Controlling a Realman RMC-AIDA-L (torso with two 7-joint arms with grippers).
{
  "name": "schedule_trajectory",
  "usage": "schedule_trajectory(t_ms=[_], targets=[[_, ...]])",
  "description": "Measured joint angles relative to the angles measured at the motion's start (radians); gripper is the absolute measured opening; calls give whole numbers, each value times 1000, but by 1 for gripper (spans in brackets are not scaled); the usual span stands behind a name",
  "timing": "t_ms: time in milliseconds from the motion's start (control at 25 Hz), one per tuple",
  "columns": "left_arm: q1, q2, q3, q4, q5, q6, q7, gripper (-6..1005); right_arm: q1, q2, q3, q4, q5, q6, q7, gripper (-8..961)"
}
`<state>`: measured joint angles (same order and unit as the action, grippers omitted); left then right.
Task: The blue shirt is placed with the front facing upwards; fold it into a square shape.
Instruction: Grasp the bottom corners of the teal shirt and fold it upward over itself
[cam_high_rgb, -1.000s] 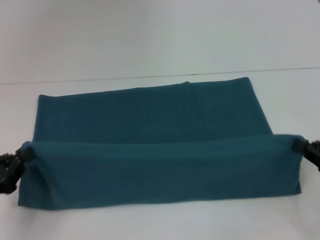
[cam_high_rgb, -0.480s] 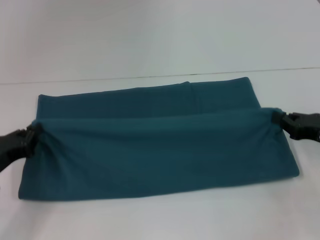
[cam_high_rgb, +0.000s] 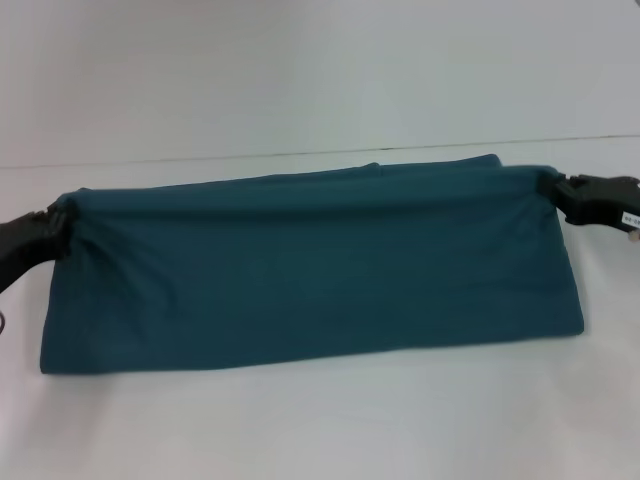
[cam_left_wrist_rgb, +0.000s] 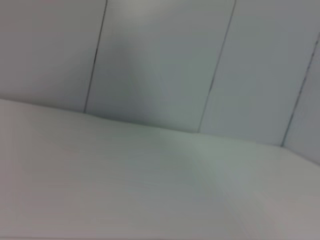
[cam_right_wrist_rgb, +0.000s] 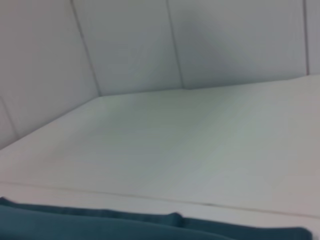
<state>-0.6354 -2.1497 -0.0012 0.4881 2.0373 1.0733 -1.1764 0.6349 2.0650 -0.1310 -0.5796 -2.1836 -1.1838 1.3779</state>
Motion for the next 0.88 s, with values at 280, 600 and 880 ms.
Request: schedule_trajectory(t_ms=[280,600,880], targets=[[-84,0,19,-47,-2,-202,1,45,55,3,-25,48,2,150,-4,43],[-139,-1,27,-78,-43,-337,36,45,106,4,-70,114,28,314,-38,42],[-162,1,27,-109,-66,-408,83,45,147,-10,-159,160,110,436,-69,43]])
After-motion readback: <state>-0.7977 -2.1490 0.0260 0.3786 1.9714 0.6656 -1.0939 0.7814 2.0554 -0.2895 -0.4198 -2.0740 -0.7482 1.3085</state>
